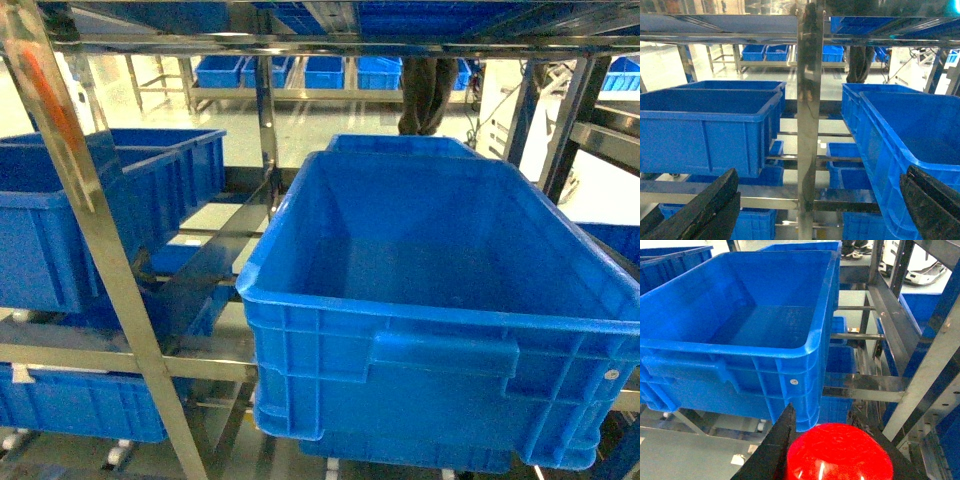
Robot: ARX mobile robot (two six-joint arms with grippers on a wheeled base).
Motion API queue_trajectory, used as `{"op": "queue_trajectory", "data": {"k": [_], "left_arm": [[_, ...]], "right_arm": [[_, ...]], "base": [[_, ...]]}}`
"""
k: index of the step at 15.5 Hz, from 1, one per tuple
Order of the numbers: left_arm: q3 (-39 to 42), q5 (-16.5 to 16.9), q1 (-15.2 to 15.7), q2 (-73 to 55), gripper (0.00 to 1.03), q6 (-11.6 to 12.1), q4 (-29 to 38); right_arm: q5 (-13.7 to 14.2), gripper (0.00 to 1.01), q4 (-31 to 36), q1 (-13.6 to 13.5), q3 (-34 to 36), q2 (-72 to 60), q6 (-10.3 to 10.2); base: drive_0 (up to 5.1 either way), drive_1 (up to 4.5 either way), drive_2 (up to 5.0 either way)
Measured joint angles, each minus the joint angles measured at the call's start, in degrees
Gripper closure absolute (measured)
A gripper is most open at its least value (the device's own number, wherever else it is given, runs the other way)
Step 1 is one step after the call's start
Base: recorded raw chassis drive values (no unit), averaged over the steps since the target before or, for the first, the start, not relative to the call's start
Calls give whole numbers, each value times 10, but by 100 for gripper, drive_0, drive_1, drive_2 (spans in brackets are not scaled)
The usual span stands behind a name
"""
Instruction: Pick red block from blue box to shelf
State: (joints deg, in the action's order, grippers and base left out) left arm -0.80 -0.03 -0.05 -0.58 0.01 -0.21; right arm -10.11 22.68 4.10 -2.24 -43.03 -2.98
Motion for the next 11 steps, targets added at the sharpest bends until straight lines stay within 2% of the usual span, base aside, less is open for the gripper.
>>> {"op": "queue_trajectory", "data": {"k": [11], "left_arm": [[0, 0, 0, 0, 5, 0, 0]], "right_arm": [[1, 75, 6, -4, 0, -10, 0]], "base": [[0, 0, 0]]}}
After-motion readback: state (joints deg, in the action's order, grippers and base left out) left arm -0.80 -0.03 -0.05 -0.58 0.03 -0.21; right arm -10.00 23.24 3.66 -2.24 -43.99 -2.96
